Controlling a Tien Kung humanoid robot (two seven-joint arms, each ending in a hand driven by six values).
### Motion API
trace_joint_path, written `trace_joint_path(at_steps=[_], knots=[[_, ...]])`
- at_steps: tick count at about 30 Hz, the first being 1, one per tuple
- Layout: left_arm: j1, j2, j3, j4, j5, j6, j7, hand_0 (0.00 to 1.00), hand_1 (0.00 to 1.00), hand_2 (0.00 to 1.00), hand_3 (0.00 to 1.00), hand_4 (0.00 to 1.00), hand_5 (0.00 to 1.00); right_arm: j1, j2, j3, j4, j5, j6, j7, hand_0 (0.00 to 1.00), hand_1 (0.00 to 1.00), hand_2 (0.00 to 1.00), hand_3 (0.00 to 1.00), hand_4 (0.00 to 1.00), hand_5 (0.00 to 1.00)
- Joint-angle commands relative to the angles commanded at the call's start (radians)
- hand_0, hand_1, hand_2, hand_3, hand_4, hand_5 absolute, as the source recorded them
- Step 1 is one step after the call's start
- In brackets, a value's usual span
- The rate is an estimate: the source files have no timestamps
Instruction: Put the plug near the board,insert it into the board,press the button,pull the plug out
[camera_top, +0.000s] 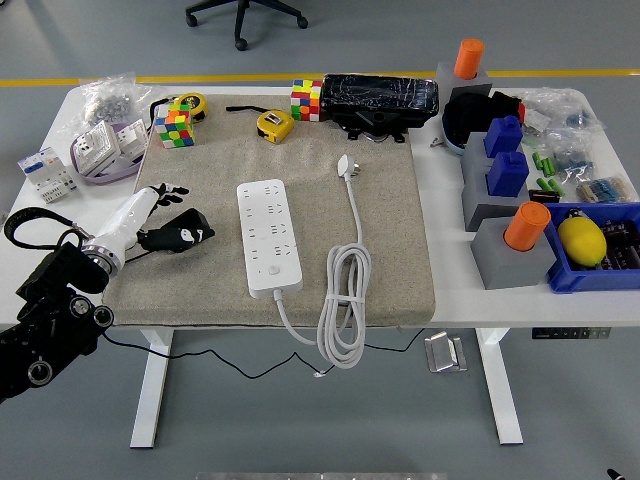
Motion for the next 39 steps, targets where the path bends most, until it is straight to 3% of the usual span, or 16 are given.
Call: trace_joint_path(at_steps=[6, 7, 12, 13, 18, 19, 29, 33, 39], knots=[[-0.012, -0.009, 0.024, 0.026, -0.007, 0.009, -0.003, 0.687, 0.638, 0.632, 0.698, 0.998, 0.235, 0.000, -0.001, 0.001, 0.001, 0.000, 0.000, 0.001, 0.591, 0.666, 0.640, 0.565, 0.970, 0.583], [-0.015, -0.011, 0.030, 0.031, -0.011, 0.014, -0.007, 0.623, 0.585, 0.543, 0.601, 0.998, 0.175, 0.000, -0.002, 0.001, 0.001, 0.000, -0.001, 0.001, 0.591, 0.667, 0.641, 0.565, 0.970, 0.582], [-0.034, -0.022, 0.054, 0.054, -0.036, 0.050, -0.038, 0.623, 0.585, 0.543, 0.601, 0.998, 0.175, 0.001, -0.002, 0.000, 0.001, 0.000, -0.002, 0.003, 0.591, 0.667, 0.641, 0.565, 0.970, 0.582], [-0.041, -0.025, 0.059, 0.061, -0.043, 0.059, -0.045, 0.454, 0.488, 0.537, 0.561, 0.862, 0.019, 0.002, -0.002, 0.000, 0.002, 0.000, -0.002, 0.004, 0.591, 0.666, 0.641, 0.564, 0.970, 0.582], [-0.062, -0.030, 0.087, 0.080, -0.075, 0.079, -0.059, 0.454, 0.488, 0.537, 0.561, 0.862, 0.019, 0.003, -0.003, 0.001, 0.006, -0.001, -0.002, 0.004, 0.591, 0.666, 0.641, 0.564, 0.970, 0.582], [-0.065, -0.030, 0.092, 0.082, -0.077, 0.079, -0.058, 0.398, 0.455, 0.515, 0.560, 0.763, 0.002, 0.003, -0.004, 0.002, 0.007, -0.002, -0.003, 0.004, 0.590, 0.667, 0.640, 0.564, 0.970, 0.582], [-0.068, -0.022, 0.097, 0.069, -0.065, 0.085, -0.066, 0.393, 0.453, 0.502, 0.556, 0.782, 0.002, 0.000, -0.005, 0.004, 0.009, -0.003, -0.005, 0.008, 0.587, 0.667, 0.639, 0.564, 0.969, 0.583], [-0.070, -0.014, 0.095, 0.041, -0.090, 0.094, -0.114, 0.391, 0.448, 0.495, 0.550, 0.773, 0.002, 0.000, -0.006, 0.001, 0.009, -0.003, -0.005, 0.010, 0.589, 0.666, 0.639, 0.563, 0.969, 0.583], [-0.109, -0.004, 0.152, 0.010, -0.167, 0.050, -0.244, 0.399, 0.447, 0.484, 0.546, 0.772, 0.002, 0.002, -0.007, 0.001, 0.010, -0.001, -0.005, 0.011, 0.589, 0.666, 0.638, 0.563, 0.968, 0.582]])
